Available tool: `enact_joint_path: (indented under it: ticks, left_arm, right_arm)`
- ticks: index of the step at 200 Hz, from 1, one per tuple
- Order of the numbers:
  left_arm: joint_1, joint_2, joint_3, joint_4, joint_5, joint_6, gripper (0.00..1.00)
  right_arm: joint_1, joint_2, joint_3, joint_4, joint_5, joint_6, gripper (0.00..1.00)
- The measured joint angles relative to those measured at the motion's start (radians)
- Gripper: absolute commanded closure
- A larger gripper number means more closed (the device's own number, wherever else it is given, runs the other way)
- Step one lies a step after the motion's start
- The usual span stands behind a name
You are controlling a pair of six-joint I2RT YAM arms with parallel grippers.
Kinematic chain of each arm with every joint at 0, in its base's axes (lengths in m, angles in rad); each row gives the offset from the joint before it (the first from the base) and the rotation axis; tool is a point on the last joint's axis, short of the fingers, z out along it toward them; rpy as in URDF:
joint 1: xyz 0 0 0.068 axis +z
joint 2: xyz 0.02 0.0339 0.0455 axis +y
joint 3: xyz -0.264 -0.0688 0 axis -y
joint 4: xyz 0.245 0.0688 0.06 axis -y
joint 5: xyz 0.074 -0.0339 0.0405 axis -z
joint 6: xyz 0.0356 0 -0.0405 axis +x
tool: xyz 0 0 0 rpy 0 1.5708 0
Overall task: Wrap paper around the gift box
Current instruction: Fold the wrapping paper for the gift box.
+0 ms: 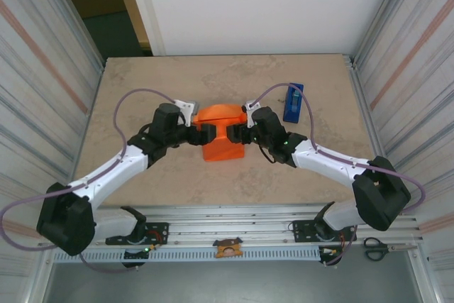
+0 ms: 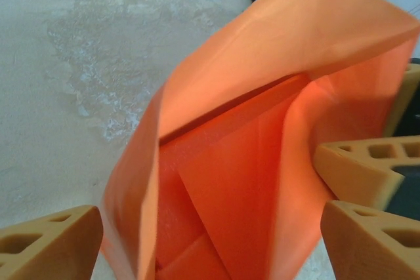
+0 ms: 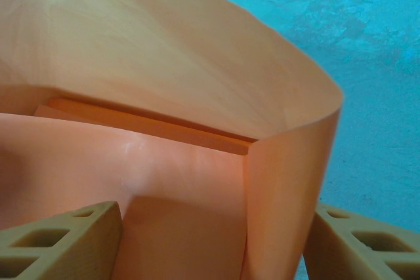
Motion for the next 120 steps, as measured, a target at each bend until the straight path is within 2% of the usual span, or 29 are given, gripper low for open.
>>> enact_joint_path:
  ticks: [27,52,120]
  left_arm:
    - [-0.009,0.026,0.003,-0.026,-0.1,-0.044,0.26]
    - [-0.014,0.03,0.012,-0.045,-0.159,-0.097,0.31]
    - [-0.032,0.03,0.012,-0.048,-0.181,-0.124,0.34]
  right_arm:
    - [0.0,0.0,-0.002,0.002,-0.001,0.0,0.29]
    - [0.0,-0.003,-0.002,-0.001,-0.001,0.0,0.29]
    - [0.0,-0.01,0.028,-0.014,-0.017,-0.001,0.32]
